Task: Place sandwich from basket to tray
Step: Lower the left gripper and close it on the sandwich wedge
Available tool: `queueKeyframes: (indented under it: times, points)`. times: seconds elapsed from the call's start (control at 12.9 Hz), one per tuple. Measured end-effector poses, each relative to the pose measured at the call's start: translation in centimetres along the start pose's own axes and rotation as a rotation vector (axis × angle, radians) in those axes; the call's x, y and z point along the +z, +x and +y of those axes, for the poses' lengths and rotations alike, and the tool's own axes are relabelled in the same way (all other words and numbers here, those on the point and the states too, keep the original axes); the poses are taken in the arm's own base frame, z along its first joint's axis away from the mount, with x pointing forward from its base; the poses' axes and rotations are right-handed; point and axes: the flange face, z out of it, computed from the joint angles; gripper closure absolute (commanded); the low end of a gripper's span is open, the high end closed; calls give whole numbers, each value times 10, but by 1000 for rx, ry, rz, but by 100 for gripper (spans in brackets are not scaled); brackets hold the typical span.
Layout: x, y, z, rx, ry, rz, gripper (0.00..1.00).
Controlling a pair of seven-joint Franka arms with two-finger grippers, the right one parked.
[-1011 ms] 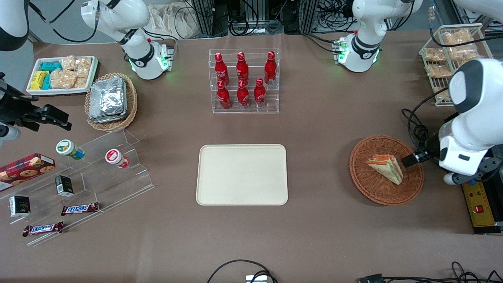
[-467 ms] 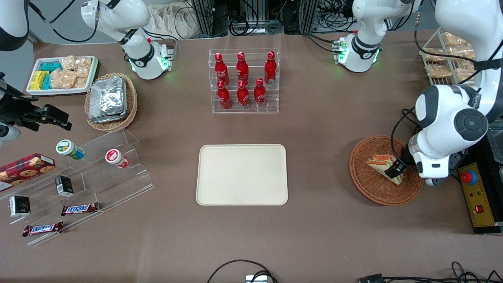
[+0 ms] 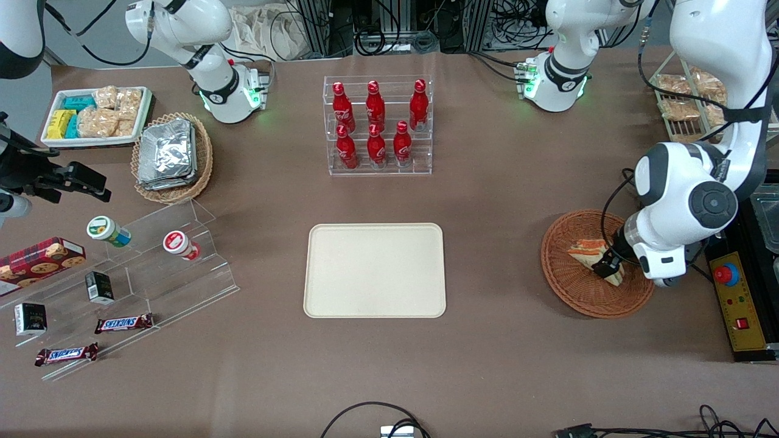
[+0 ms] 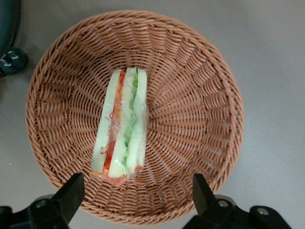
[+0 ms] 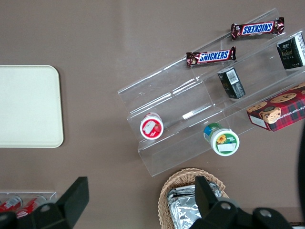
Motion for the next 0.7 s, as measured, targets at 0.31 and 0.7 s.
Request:
queueKeyframes:
  times: [0.31, 0.7]
  points:
    - [33, -2, -4, -65, 54, 14, 0]
    - [62, -11, -13, -75, 72, -3, 0]
